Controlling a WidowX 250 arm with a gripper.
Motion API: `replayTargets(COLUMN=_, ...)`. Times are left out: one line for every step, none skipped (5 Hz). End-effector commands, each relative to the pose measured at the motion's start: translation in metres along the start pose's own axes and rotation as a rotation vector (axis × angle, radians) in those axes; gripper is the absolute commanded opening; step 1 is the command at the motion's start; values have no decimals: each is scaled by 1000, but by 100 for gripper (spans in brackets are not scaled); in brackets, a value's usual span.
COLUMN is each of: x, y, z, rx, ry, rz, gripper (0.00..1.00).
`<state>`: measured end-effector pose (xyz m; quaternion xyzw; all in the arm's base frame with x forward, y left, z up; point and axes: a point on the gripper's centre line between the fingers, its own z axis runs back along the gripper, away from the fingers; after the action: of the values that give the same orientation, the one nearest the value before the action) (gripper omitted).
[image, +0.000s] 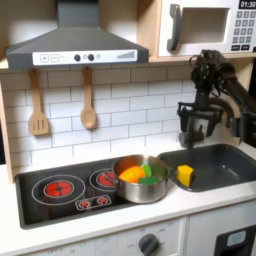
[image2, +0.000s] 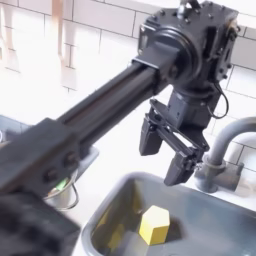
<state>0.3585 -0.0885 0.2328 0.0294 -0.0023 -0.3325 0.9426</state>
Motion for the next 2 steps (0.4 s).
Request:
replayTargets(x=-48, y=32, z=13, rx=36, ry=-47, rz=171, gripper=100)
replayTargets(x=-74, y=53, z=11, rx=50, ry=-38, rz=293, gripper=100)
